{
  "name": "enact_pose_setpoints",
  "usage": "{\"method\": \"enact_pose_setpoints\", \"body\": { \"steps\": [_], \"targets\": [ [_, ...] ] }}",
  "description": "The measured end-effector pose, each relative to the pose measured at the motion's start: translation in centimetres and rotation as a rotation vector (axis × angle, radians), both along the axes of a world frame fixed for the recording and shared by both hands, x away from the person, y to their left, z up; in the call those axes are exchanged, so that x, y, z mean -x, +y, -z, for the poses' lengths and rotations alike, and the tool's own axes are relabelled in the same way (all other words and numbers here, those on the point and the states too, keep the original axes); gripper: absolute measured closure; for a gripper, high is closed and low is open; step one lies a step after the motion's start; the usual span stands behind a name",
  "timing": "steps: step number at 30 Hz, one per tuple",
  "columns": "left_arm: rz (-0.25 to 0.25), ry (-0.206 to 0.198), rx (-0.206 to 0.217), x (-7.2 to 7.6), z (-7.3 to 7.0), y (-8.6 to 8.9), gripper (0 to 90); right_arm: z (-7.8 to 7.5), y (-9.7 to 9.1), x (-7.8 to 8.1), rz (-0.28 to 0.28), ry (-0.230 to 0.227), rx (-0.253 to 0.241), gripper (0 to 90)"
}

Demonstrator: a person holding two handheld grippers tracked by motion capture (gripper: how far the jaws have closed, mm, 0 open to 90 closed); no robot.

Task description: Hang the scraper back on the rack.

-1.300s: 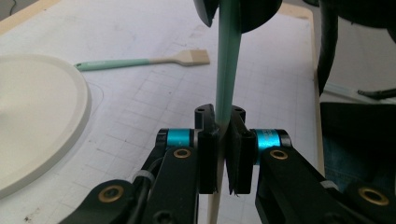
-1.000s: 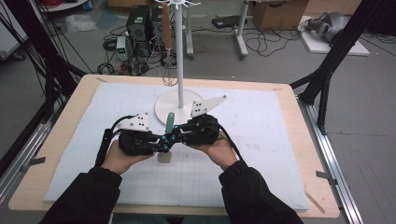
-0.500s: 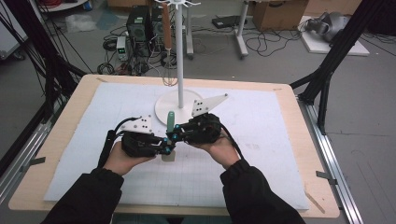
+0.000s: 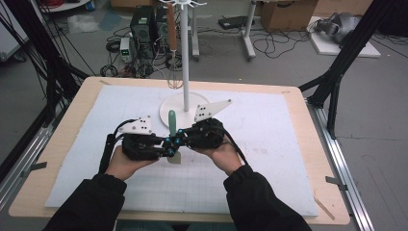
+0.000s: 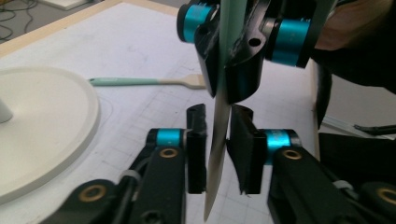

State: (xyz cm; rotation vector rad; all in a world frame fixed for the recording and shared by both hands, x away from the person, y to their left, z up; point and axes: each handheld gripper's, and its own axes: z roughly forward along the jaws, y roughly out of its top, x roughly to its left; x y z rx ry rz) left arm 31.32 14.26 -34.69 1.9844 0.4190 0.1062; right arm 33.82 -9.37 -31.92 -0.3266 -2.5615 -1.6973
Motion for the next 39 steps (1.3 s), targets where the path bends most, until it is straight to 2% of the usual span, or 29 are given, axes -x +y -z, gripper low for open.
{"method": "enact_pose_setpoints", "body": {
  "steps": [4,12,16,20,28,39],
  "targets": [
    [-0.035,-0.003,-0.004,0.1,0.1,0.7,66.3,-0.3,-0.5,-0.5,0.015,-0.005,0.010,84.4],
    [-0.078,-0.008,-0.009,0.2,0.1,2.4,57.5,-0.8,-2.2,-1.8,0.053,0.026,0.019,84.4],
    [-0.115,-0.019,-0.012,0.5,0.1,3.3,52.9,-1.3,-2.7,-2.5,0.062,0.027,0.027,84.4],
    [-0.154,-0.023,-0.005,0.8,0.2,4.2,48.4,-2.2,-3.1,-3.1,0.073,0.027,0.034,84.4],
    [-0.225,-0.036,-0.021,1.1,0.3,5.7,41.0,-4.0,-3.7,-4.4,0.087,0.023,0.041,84.4],
    [-0.272,-0.031,-0.026,1.2,1.0,6.7,36.7,-7.9,-3.6,-6.4,0.085,-0.008,0.056,84.4]
  ]
}}
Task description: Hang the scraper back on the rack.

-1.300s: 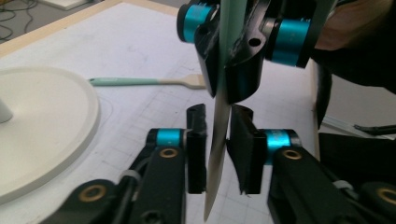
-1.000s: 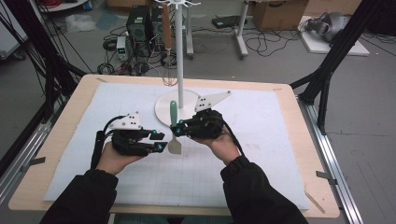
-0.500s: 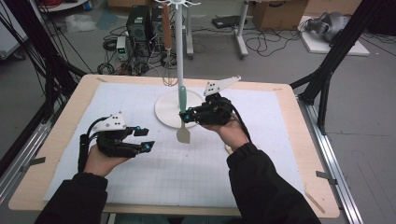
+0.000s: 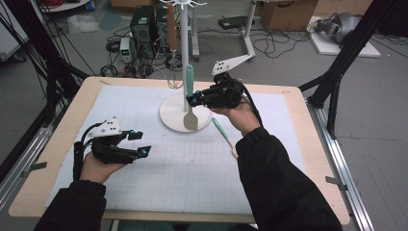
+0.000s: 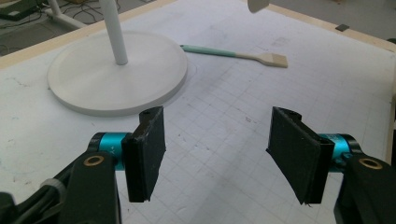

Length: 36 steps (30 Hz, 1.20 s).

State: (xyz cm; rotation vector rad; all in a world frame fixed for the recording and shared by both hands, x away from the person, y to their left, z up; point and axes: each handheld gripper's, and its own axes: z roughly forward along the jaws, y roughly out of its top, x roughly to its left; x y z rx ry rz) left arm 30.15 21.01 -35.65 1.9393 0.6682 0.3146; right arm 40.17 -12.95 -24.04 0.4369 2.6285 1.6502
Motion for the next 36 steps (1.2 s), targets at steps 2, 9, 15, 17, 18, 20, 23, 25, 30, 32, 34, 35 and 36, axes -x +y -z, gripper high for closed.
{"method": "enact_pose_setpoints", "body": {
  "steps": [2,9,15,17,18,20,23,25,30,32,34,35,36],
  "targets": [
    [-0.002,-0.006,-0.010,0.0,0.0,0.1,36.5,-0.4,0.0,-0.3,-0.001,0.000,-0.005,84.4],
    [-0.015,-0.006,-0.010,0.0,0.1,0.2,35.4,-2.0,0.5,-1.3,-0.007,-0.008,0.005,84.4],
    [-0.020,-0.010,-0.018,0.0,0.0,0.5,35.1,-3.2,1.2,-2.1,-0.017,-0.015,0.009,84.4],
    [-0.020,-0.010,-0.022,0.0,0.1,0.5,34.9,-3.7,1.5,-2.4,-0.017,-0.015,0.013,84.4],
    [-0.020,-0.009,-0.022,0.0,0.1,0.5,34.9,-3.9,1.6,-2.6,-0.020,-0.017,0.013,84.4],
    [-0.019,-0.007,-0.023,0.0,0.1,0.6,34.8,-4.3,1.8,-2.9,-0.020,-0.019,0.012,84.4],
    [-0.025,-0.008,-0.021,-0.1,0.2,0.7,34.4,-5.0,2.1,-3.5,-0.021,-0.022,0.011,84.3],
    [-0.029,-0.008,-0.017,-0.1,0.2,0.8,34.2,-5.4,2.3,-3.9,-0.020,-0.020,0.009,84.4],
    [-0.034,-0.011,-0.019,-0.2,0.3,0.9,33.9,-6.6,2.7,-4.9,-0.013,-0.018,0.020,84.4],
    [-0.032,-0.010,-0.019,-0.2,0.3,1.0,33.9,-7.0,2.9,-5.4,-0.010,-0.020,0.020,84.4],
    [-0.035,-0.007,-0.014,-0.2,0.3,1.0,33.9,-7.2,3.0,-5.7,-0.008,-0.015,0.017,84.4],
    [-0.033,-0.007,-0.012,-0.2,0.3,1.1,33.9,-7.3,3.0,-5.8,-0.007,-0.012,0.020,84.4],
    [-0.034,-0.006,-0.012,-0.2,0.3,1.1,33.9,-7.4,3.1,-6.0,-0.009,-0.012,0.027,84.4]
  ]
}}
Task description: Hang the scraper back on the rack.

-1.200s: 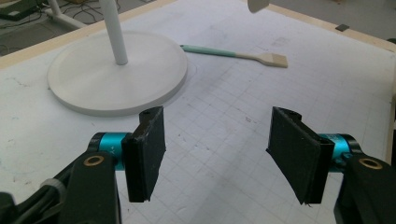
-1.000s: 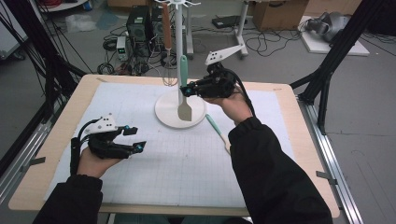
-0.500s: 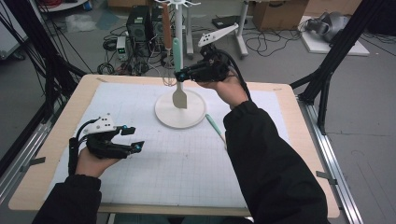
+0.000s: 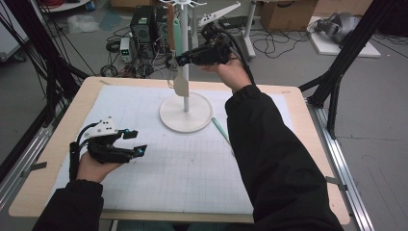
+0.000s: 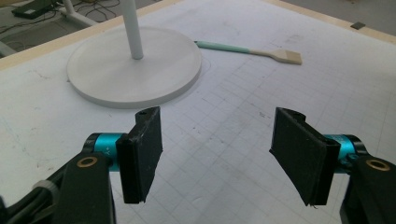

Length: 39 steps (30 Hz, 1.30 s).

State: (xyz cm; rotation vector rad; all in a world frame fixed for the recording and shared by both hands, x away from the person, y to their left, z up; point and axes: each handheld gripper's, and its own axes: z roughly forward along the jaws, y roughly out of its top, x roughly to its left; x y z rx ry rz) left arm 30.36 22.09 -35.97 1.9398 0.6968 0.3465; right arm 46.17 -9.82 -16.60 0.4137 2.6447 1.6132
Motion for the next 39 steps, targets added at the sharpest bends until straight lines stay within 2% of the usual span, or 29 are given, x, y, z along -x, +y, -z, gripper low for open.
{"method": "enact_pose_setpoints", "body": {
  "steps": [11,23,33,36,39],
  "targets": [
    [-0.006,0.002,0.004,-0.1,0.1,0.2,33.9,-1.2,-0.4,-1.5,0.038,0.008,0.003,84.4],
    [-0.004,0.005,0.007,-0.2,0.2,0.2,33.8,-1.3,-0.7,-3.1,0.073,0.034,0.005,84.4],
    [-0.005,0.006,0.008,-0.3,0.3,0.3,33.8,-0.5,-0.7,-4.0,0.095,0.055,0.005,84.1],
    [-0.005,0.007,0.011,-0.3,0.3,0.3,33.8,-0.4,-0.7,-4.0,0.097,0.051,0.002,82.8],
    [0.001,0.010,0.003,-0.3,0.4,0.2,33.7,-0.5,-1.0,-3.8,0.111,0.045,-0.011,76.0]
  ]
}}
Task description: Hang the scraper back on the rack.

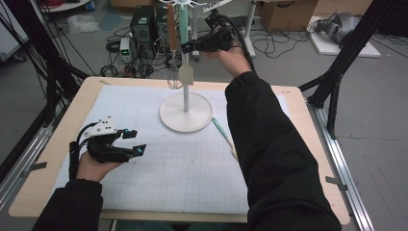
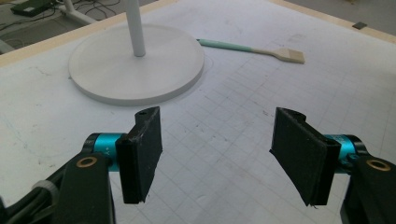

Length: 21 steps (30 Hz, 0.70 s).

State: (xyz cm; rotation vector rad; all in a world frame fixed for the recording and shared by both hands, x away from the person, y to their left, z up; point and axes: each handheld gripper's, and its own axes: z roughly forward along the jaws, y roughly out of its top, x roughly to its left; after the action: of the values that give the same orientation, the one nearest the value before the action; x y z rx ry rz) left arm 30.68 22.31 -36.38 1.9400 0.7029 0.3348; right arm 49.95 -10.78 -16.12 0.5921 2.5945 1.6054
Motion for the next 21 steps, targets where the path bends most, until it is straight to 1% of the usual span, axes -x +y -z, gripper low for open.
{"method": "enact_pose_setpoints", "body": {
  "steps": [3,5,6,7,9,11,12,13,16,19,21],
  "targets": [
    [-0.001,0.002,0.004,0.0,0.0,-0.1,33.6,-0.1,-0.6,0.2,0.021,-0.007,0.002,68.5],
    [0.000,0.003,0.005,0.0,0.1,-0.1,33.6,-0.1,-0.9,0.3,0.032,-0.012,0.003,65.9],
    [0.002,0.000,-0.003,-0.1,0.1,-0.1,33.6,-0.2,-1.1,0.4,0.041,-0.014,0.006,63.8],
    [0.003,0.002,0.002,-0.1,0.1,0.0,33.6,-0.2,-1.4,0.5,0.053,-0.019,0.006,61.8],
    [0.001,0.003,0.000,-0.1,0.1,0.0,33.6,-0.3,-1.8,0.6,0.065,-0.016,-0.004,59.7],
    [-0.001,0.003,0.001,0.0,0.0,0.1,33.5,-0.5,-2.1,0.9,0.080,-0.024,-0.008,58.0],
    [0.001,0.001,-0.003,0.0,0.0,0.1,33.6,-0.6,-2.2,1.1,0.079,-0.026,-0.011,58.0],
    [-0.001,0.001,0.004,0.0,0.0,0.0,33.5,-0.8,-2.3,1.2,0.078,-0.034,-0.014,57.9],
    [-0.001,-0.001,0.000,0.0,0.0,0.0,33.5,-1.2,-2.5,1.6,0.077,-0.052,-0.024,59.0],
    [0.000,-0.001,-0.002,0.0,-0.1,0.1,33.5,-1.5,-2.7,1.9,0.065,-0.063,-0.028,63.4],
    [-0.002,-0.001,-0.004,0.0,-0.1,0.1,33.5,-1.7,-2.8,2.2,0.054,-0.070,-0.035,68.6]
  ]
}}
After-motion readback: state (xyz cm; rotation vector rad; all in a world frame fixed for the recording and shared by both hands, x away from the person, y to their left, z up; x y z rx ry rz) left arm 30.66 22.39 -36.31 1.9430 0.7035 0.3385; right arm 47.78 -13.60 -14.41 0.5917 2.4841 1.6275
